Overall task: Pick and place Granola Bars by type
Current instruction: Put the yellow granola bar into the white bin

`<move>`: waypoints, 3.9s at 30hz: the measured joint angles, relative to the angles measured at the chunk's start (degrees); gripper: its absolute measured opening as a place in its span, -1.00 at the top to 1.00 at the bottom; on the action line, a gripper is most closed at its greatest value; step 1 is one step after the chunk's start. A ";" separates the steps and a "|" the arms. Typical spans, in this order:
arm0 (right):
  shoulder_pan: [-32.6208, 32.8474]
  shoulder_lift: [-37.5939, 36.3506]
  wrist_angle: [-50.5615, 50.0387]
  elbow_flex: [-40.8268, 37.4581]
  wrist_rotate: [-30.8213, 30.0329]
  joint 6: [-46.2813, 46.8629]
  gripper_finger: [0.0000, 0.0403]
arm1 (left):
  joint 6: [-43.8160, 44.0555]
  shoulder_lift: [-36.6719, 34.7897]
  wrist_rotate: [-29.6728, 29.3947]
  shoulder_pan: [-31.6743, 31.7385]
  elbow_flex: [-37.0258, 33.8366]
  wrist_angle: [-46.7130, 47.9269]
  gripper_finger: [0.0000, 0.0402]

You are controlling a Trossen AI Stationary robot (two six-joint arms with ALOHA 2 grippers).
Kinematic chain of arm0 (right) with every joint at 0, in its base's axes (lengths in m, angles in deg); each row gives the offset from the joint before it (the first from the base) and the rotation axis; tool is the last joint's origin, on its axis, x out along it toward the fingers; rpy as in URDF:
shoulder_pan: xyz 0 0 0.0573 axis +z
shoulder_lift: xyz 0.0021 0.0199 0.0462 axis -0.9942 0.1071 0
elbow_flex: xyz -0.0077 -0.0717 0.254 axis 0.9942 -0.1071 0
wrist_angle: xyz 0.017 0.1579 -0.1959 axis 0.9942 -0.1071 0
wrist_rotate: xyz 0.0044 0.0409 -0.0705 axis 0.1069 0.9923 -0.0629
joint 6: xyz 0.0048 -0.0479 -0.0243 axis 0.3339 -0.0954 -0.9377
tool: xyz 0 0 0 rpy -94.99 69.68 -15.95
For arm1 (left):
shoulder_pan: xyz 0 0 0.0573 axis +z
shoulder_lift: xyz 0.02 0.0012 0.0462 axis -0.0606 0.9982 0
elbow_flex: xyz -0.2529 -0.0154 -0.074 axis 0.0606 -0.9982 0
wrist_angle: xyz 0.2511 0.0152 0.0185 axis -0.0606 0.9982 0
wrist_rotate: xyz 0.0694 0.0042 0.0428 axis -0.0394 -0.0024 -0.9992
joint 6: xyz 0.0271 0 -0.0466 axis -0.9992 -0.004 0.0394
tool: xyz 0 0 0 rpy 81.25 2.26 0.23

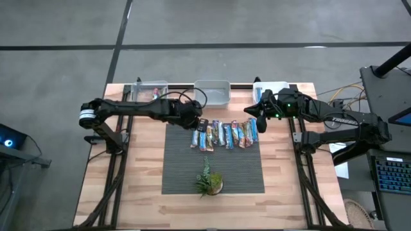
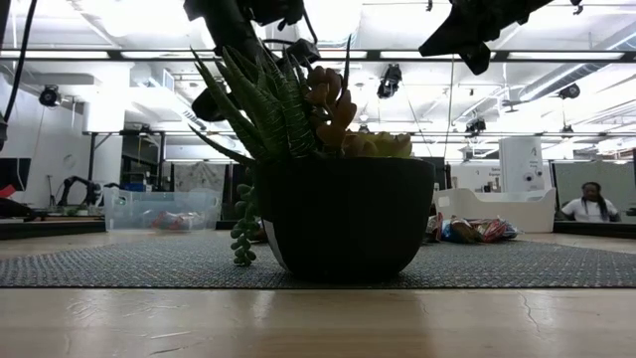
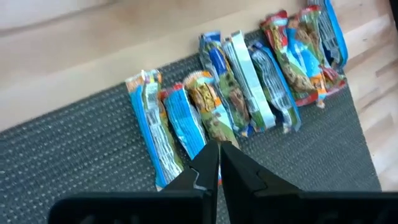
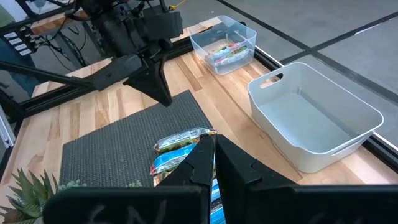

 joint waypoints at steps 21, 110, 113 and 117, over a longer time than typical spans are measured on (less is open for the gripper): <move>0.00 0.01 -0.42 -0.13 -0.04 0.20 0.96 | 0.27 0.91 0.02 0.13 -0.06 6.26 0.02; -0.02 0.01 -1.73 -1.25 -0.06 -0.66 0.96 | 7.09 21.64 6.12 -1.92 3.82 7.43 0.61; -0.02 0.01 -1.73 -1.25 -0.06 -0.66 0.96 | 7.09 21.64 6.12 -1.92 3.82 7.43 0.64; -0.02 0.01 -1.73 -1.25 -0.06 -0.66 0.96 | 7.08 21.63 6.12 -1.92 3.82 7.44 0.64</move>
